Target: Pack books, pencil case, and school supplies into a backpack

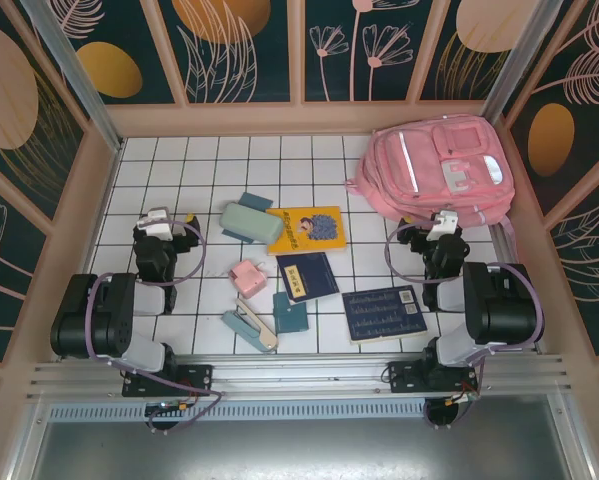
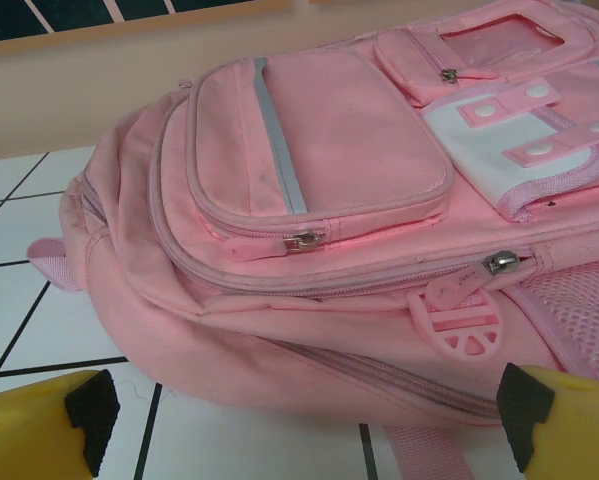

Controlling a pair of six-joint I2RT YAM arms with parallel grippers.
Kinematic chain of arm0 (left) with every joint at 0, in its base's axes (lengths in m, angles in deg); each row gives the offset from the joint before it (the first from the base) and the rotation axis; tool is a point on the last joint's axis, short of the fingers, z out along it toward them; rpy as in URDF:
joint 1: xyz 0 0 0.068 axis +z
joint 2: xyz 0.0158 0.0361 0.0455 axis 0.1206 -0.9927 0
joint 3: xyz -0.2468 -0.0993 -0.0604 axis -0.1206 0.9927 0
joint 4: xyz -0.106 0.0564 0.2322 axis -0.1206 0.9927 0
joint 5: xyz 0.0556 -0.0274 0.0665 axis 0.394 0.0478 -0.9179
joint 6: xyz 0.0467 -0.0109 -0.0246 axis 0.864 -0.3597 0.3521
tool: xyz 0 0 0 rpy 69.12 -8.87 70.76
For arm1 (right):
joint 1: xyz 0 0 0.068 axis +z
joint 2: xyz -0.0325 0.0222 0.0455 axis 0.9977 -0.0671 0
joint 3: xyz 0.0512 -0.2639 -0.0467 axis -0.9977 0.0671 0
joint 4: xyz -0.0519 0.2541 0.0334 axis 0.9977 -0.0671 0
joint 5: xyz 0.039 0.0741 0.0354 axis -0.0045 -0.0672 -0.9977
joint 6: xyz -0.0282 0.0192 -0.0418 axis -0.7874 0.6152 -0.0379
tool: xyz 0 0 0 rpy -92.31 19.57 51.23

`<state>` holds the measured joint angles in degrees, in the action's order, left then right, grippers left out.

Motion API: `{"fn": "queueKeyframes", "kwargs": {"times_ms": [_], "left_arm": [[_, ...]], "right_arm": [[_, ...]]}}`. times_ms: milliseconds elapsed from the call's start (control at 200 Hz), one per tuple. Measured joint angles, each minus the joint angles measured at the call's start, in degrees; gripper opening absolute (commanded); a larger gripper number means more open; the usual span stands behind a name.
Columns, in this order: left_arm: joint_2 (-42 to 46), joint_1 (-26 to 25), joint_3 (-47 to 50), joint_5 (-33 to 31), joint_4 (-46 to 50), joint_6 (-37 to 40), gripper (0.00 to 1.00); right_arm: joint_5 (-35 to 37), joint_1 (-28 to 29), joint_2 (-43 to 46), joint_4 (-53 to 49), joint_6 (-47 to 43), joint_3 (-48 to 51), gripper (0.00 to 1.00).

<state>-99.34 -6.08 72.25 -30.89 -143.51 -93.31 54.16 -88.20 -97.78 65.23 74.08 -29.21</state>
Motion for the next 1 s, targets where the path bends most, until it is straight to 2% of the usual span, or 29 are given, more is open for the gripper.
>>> {"fn": "queueKeyframes", "kwargs": {"times_ms": [550,731,851,1001], "left_arm": [[0.00,0.00,0.00,0.00,-0.26,0.02,0.99],[0.42,0.00,-0.33,0.90,1.01,0.52,0.99],[7.37,-0.20,-3.52,1.49,9.31,1.03,0.99],[20.98,-1.81,-7.30,2.10,14.19,2.49,0.99]], "right_arm": [[-0.24,0.00,0.00,0.20,-0.22,0.00,0.99],[-1.22,0.90,0.72,4.31,-1.20,2.97,0.99],[-0.22,2.93,5.07,2.95,-2.71,4.22,0.99],[1.14,9.66,18.64,-5.42,-6.34,1.53,0.99]]}}
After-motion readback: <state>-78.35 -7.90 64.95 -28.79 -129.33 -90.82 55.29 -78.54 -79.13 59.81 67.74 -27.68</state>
